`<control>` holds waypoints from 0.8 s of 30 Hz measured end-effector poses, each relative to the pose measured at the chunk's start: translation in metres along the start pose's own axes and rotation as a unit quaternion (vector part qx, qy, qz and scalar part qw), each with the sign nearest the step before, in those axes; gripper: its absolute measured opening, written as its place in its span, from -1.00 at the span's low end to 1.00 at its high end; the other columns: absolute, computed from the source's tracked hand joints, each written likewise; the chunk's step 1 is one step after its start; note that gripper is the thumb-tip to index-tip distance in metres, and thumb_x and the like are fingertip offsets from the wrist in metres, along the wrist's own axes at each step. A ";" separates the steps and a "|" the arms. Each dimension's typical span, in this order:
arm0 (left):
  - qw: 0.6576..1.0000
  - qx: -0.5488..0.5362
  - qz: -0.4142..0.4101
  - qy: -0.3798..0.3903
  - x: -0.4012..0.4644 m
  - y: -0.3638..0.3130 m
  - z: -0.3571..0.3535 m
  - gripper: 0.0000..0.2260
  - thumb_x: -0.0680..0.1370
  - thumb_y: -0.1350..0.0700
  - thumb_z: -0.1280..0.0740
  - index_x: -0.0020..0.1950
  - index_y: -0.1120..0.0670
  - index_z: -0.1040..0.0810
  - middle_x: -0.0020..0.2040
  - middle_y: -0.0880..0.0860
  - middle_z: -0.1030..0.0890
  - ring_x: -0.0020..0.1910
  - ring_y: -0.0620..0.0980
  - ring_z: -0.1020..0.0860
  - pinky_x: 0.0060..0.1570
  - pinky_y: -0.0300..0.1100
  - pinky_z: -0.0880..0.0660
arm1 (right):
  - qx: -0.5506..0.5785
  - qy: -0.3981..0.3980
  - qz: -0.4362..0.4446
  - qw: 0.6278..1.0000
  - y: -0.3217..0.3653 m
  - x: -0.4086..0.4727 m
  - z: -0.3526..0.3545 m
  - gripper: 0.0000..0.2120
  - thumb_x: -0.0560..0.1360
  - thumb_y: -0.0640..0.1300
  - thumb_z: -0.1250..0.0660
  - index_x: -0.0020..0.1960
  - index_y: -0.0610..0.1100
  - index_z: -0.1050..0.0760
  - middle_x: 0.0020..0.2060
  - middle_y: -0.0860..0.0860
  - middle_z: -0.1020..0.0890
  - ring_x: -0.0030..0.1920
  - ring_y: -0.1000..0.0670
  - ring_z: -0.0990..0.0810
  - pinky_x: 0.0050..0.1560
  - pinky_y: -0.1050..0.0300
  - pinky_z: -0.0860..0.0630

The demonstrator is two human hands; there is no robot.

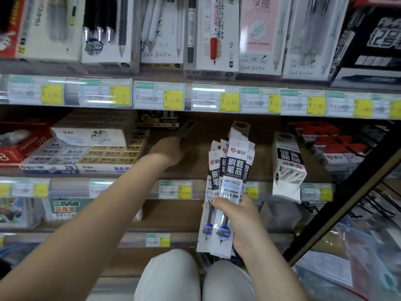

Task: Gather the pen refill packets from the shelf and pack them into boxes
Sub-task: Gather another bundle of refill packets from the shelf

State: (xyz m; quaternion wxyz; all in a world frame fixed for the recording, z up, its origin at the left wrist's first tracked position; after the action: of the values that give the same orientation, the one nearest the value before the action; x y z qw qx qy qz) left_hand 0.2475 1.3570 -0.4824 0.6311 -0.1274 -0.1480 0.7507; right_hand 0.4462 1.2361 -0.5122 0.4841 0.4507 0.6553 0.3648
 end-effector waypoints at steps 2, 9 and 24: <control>0.999 0.037 -0.003 0.031 0.006 0.003 -0.007 -0.63 0.60 -0.02 -0.14 0.37 0.08 -0.42 0.18 0.18 -0.57 0.10 0.17 -0.55 -0.05 -0.11 -0.44 | -0.013 -0.005 0.008 1.000 0.000 0.000 0.001 -0.79 0.39 -0.39 -0.39 -0.02 -0.17 -0.55 -0.26 -0.07 -0.69 -0.30 -0.02 -0.67 -0.36 0.13 -0.55; 0.994 0.084 0.003 -0.065 0.004 -0.003 -0.011 -0.78 0.57 0.10 -0.25 0.12 0.16 -0.58 -0.01 0.16 -0.62 -0.04 0.17 -0.59 -0.19 -0.10 -0.46 | -0.023 0.001 0.029 0.999 0.001 0.000 0.005 -0.79 0.41 -0.40 -0.37 -0.06 -0.14 -0.57 -0.28 0.00 -0.70 -0.31 0.03 -0.67 -0.33 0.12 -0.56; 0.994 0.053 0.018 -0.092 0.016 0.021 -0.017 -0.66 0.52 -0.02 -0.30 0.21 0.15 -0.52 0.13 0.21 -0.55 0.14 0.25 -0.49 0.06 0.03 -0.46 | -0.038 -0.011 0.018 0.999 0.000 0.002 -0.004 -0.82 0.42 -0.36 -0.38 -0.07 -0.11 -0.54 -0.28 0.02 -0.68 -0.34 0.08 -0.65 -0.36 0.19 -0.54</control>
State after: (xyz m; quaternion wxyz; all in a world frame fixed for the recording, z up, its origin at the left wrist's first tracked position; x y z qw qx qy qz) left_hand 0.2318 1.3707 -0.5058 0.6069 -0.0269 -0.1637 0.7773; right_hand 0.4423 1.2381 -0.5118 0.5016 0.4479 0.6270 0.3932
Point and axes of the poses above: each hand's wrist, its own x-axis towards the middle knuckle, its own z-axis out of the back of the hand, y = z × x, the point moved 3 cm from there along x, towards the middle knuckle
